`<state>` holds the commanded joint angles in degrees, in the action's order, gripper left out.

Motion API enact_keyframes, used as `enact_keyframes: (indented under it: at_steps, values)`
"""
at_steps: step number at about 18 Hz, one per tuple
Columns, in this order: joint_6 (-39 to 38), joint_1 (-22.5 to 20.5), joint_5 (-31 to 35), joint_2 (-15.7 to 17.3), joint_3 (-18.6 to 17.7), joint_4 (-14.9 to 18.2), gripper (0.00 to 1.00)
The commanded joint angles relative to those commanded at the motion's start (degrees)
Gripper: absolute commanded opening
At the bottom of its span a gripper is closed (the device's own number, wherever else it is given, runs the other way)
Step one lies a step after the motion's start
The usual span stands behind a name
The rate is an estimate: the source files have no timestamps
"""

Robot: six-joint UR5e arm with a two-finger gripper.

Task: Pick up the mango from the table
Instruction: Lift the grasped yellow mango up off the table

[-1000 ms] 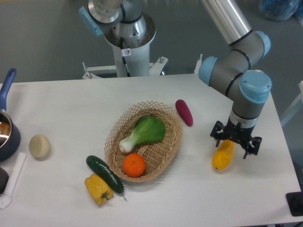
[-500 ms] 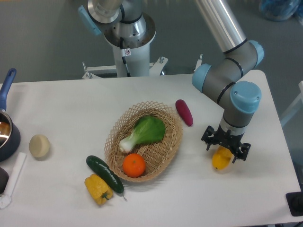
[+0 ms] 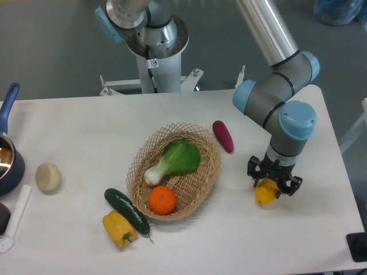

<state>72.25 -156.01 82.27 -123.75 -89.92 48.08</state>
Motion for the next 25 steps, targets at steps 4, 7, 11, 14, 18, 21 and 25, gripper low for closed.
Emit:
enact_keyframes:
  at_steps: [4,7,11,14,18,21,25]
  values:
    - [-0.35,-0.09,-0.35,1.75,1.85,0.09,0.22]
    - [-0.53,0.44,-1.23,6.49,2.29,0.44,0.22]
    - [-7.18,1.14,-8.58,12.21,4.04,0.61,0.22]
    - [-13.7,1.05,-16.15,14.32,5.72,0.79,0.22]
    - [-15.73,1.06,-16.79,16.26,5.72,1.58,0.22]
    - [-15.65,0.44,-16.79,16.96,5.02,1.67,0.22]
    - [-15.65,-0.09,-16.79,17.14,5.28,1.67,0.22]
